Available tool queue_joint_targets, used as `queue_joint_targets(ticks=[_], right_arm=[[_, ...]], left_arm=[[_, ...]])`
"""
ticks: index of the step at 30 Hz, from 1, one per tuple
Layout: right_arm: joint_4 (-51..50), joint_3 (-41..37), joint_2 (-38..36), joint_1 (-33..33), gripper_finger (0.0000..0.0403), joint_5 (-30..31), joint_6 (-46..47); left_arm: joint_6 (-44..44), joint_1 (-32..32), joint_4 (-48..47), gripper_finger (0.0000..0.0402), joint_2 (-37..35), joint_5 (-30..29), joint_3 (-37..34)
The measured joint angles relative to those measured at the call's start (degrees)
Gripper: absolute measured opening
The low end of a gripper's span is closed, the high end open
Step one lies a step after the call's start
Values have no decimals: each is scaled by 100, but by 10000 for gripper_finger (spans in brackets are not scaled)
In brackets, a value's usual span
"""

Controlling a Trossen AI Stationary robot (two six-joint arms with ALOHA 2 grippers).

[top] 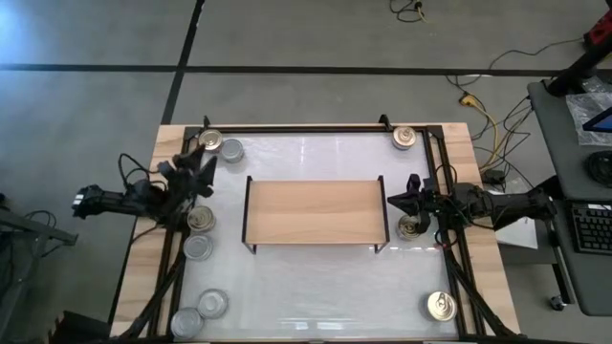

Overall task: Stack canned seafood by type on shelf
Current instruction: Move the green tuna can

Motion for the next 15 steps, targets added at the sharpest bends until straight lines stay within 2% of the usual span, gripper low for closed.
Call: queue_joint_targets(ticks=[2,8,11,15], right_arm=[[0,2,0,0,13,0,0],[0,1,0,0,13,0,0],[0,2,0,0,13,0,0],[0,0,2,0,13,0,0]], left_arm=[[-1,77,-2,400,36,-212,0],[-50,159,-98,400,345,-1668,0],[-83,161,-94,400,513,-2179,0],[-330,165,-91,400,712,-2166,0]])
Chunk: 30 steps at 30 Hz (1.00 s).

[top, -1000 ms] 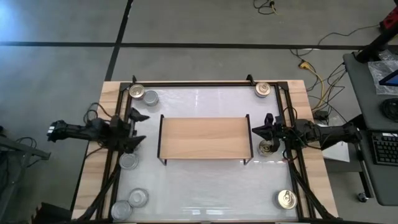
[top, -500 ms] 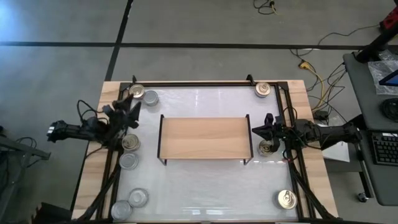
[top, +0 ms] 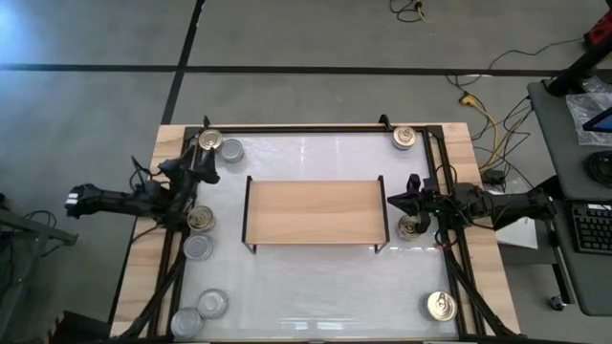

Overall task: Stack canned seafood by type on shelf
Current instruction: Move the green tuna can

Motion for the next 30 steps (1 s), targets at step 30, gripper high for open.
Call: queue_joint_targets(ticks=[30], right_arm=[[0,2,20,0,13,0,0]], left_arm=[[-4606,1177,-5994,323,2122,465,2775]])
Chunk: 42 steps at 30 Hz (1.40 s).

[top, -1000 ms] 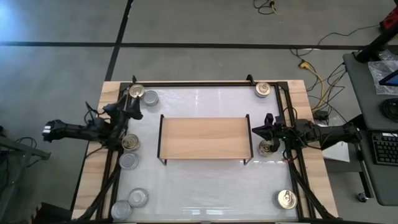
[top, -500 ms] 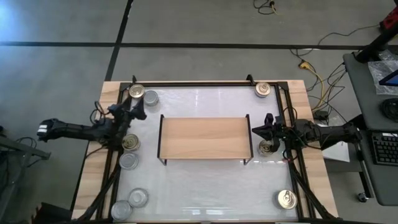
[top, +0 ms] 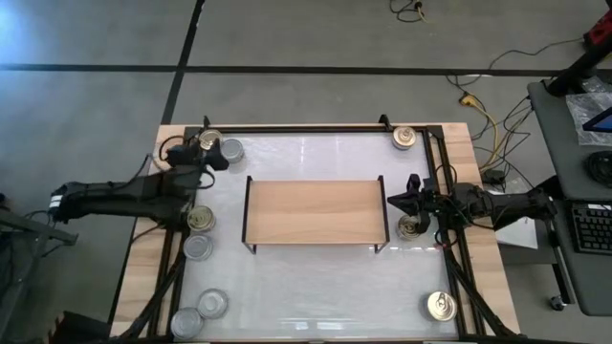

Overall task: Stack canned seafood by type on shelf
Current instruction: Move the green tuna can

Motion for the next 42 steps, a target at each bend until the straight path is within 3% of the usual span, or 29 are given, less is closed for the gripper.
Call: queue_joint_targets(ticks=[4,12,22,33,42], right_arm=[[1,0,2,0,13,0,0],[2,-2,2,0,13,0,0],[0,-1,2,0,13,0,0],[0,0,-1,0,13,0,0],[1,-2,-1,0,13,0,0]], left_arm=[[-851,406,-1407,310,400,393,699],[-329,1425,-1545,308,1097,1919,1146],[-57,1824,-1361,308,1431,2070,850],[109,2008,-59,308,1452,2301,278],[132,2358,222,309,1920,2915,272]])
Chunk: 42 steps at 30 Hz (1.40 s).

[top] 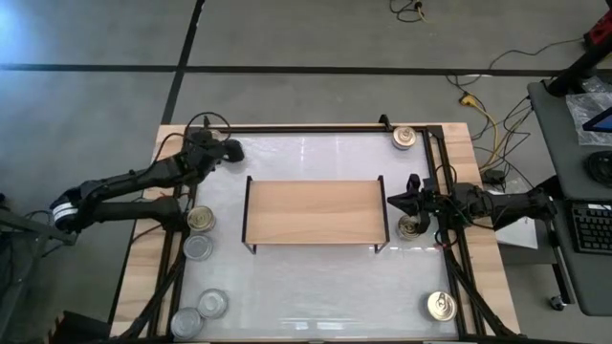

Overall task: Stack canned seafood by type on shelf
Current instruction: Move the green tuna can

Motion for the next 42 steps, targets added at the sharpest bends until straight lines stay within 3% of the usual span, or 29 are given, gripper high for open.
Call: queue_joint_targets(ticks=[14,30,42], right_arm=[[-1,0,0,0,13,0,0],[-1,0,0,0,13,0,0],[0,2,0,0,13,0,0]], left_arm=[[55,280,567,309,884,259,0],[70,373,653,309,1011,287,2],[-20,1357,683,309,1436,1177,2]])
